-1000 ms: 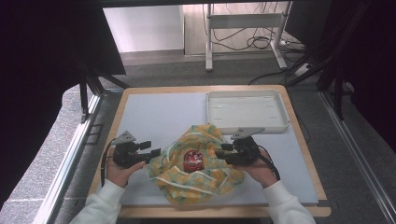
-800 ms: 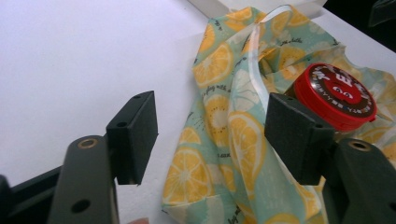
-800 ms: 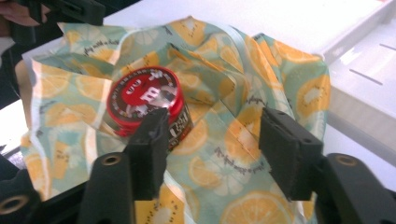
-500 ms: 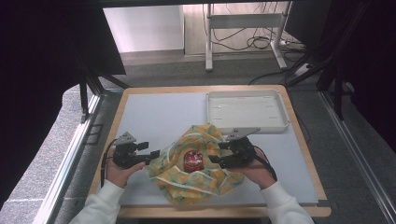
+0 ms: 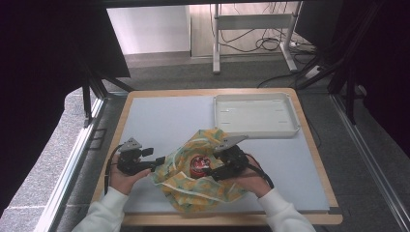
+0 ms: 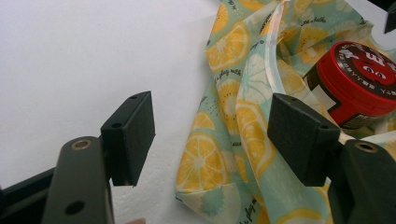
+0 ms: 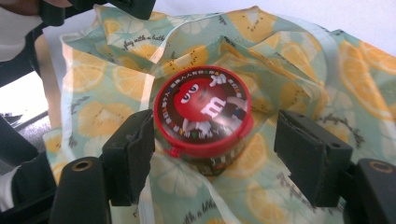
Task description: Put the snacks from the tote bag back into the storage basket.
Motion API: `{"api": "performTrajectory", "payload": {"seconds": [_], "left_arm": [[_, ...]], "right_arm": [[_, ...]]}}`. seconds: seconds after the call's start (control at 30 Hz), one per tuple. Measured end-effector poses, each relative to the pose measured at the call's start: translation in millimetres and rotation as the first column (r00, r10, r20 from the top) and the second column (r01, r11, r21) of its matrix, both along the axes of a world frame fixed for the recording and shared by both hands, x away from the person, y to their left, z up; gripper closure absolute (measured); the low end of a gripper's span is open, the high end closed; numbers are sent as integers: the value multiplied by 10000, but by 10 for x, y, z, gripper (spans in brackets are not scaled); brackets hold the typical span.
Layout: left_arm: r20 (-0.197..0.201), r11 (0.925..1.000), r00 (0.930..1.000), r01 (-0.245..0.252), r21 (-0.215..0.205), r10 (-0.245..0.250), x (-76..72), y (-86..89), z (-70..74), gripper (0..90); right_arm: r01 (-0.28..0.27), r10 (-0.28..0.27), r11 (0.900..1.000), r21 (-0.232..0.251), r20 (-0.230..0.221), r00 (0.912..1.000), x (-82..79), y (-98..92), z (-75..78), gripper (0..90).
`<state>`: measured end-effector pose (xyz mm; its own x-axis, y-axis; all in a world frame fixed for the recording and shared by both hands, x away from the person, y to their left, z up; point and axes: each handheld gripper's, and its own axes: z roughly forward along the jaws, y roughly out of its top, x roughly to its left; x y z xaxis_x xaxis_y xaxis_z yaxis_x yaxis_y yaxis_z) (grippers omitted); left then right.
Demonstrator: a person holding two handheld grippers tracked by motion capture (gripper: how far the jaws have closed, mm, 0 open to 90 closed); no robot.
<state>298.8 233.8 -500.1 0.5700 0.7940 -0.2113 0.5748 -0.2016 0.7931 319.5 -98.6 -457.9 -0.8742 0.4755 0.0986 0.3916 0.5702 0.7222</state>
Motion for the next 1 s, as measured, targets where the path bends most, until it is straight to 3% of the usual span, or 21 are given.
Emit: {"api": "performTrajectory", "payload": {"seconds": [0.3, 0.6, 0.73, 0.87, 1.0], "left_arm": [[108, 9999, 9999, -104, -71, 105, -34, 38, 21, 322], [102, 9999, 9999, -94, -71, 94, -45, 50, 17, 317], [91, 9998, 9999, -132, -115, 133, -47, 66, 16, 316], [55, 9999, 9999, -112, -127, 113, -49, 58, 11, 315], [35, 9999, 10000, -57, -126, 57, -42, 46, 8, 315]], "right_arm": [[-62, 55, 9982, -588, -124, 9999, 60, 305, -39, 174], [106, -131, 9896, -1437, -167, 9998, 108, 491, -197, 131], [59, -127, 9848, -1737, -378, 9992, 126, 530, -274, 137], [35, -159, 9791, -2035, -595, 9981, 132, 534, -342, 225], [-61, -53, 9767, -2146, -528, 9986, 137, 522, -312, 247]]}}
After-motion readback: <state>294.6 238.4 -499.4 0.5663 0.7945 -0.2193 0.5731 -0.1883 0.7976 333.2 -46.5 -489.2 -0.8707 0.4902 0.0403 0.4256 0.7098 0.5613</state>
